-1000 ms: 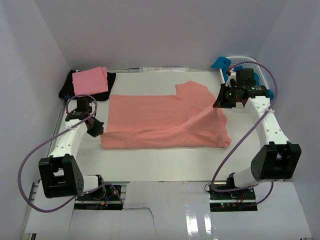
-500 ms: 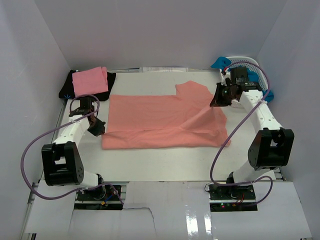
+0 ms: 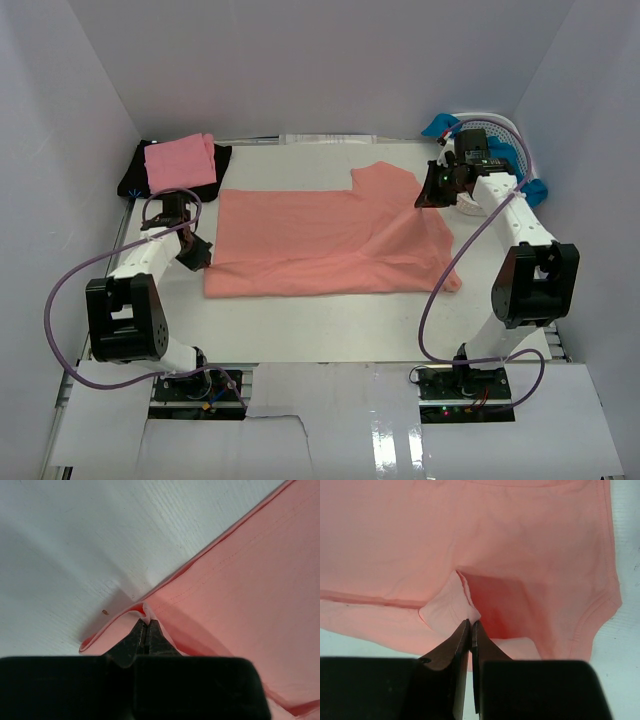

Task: Fold and stack the t-shirts
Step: Fold the flattened tshirt in 1/3 of the way

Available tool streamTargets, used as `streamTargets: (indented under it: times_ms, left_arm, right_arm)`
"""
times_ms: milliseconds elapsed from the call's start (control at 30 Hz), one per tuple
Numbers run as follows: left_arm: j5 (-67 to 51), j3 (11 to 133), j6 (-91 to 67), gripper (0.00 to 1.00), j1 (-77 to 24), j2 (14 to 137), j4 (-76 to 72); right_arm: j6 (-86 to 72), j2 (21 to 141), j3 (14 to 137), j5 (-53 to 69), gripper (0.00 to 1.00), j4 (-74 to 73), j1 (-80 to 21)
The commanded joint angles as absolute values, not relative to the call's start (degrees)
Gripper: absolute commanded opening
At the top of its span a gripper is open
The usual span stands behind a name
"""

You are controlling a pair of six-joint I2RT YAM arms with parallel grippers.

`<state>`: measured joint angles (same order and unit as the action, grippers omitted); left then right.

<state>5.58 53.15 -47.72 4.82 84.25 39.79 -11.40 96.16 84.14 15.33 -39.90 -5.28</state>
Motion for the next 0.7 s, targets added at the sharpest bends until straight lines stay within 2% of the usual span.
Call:
streamTargets:
  times_ms: [0, 67, 133, 300, 333, 367, 400, 433, 467, 500, 533, 567, 667]
  left_arm:
    - [6.07, 53.53, -46.06, 0.0, 5.19, 84.55, 37.53]
    - [5.1, 53.18, -45.27, 0.04, 5.19, 84.81, 36.39]
    - [4.84, 52.39, -44.65, 0.24, 5.27, 84.47, 34.82]
    - [5.1, 52.11, -44.82, 0.24, 5.19, 83.67, 33.4]
    - [4.92, 52.38, -44.65, 0.27, 5.27, 83.93, 33.31]
    - [4.83, 52.56, -44.3, 0.44, 5.27, 84.28, 33.22]
    - [4.4, 52.82, -44.04, 0.52, 5.19, 84.72, 33.05]
    - [4.31, 52.91, -43.51, 0.6, 5.19, 84.81, 32.87]
    - [4.48, 53.0, -43.42, 0.71, 5.19, 84.81, 32.87]
    - [4.66, 53.0, -43.42, 0.92, 5.19, 84.55, 32.96]
    - [5.35, 53.09, -43.33, 0.98, 5.19, 84.29, 33.05]
    - [5.8, 53.35, -43.33, 0.98, 5.19, 83.68, 33.22]
    - [8.43, 55.72, -43.07, 0.98, 5.19, 81.84, 35.24]
  right_arm:
    - [-11.78, 96.76, 85.34, 13.89, 0.08, -37.44, -5.45]
    - [-12.13, 97.73, 85.25, 12.66, 0.09, -37.35, -5.45]
    - [-12.57, 98.35, 84.38, 12.39, 0.09, -35.26, -5.36]
    - [-13.27, 99.67, 83.23, 14.32, 0.09, -28.49, -5.45]
    - [-13.53, 100.8, 83.23, 14.41, 0.14, -27.69, -5.45]
    - [-13.71, 101.59, 84.54, 13.2, 0.21, -28.12, -5.45]
    - [-13.62, 102.38, 85.16, 12.84, 0.28, -28.82, -5.45]
    - [-13.71, 103.7, 85.69, 11.61, 0.62, -29.87, -5.45]
    - [-13.8, 104.06, 85.95, 10.38, 0.79, -30.14, -5.54]
    - [-13.8, 104.15, 86.04, 8.81, 0.87, -30.32, -5.89]
    - [-13.8, 103.98, 86.22, 7.31, 0.91, -30.41, -5.89]
    - [-14.15, 103.63, 86.31, 4.77, 0.96, -31.11, -6.15]
    - [-13.72, 100.03, 84.65, 3.08, 0.98, -29.98, -6.94]
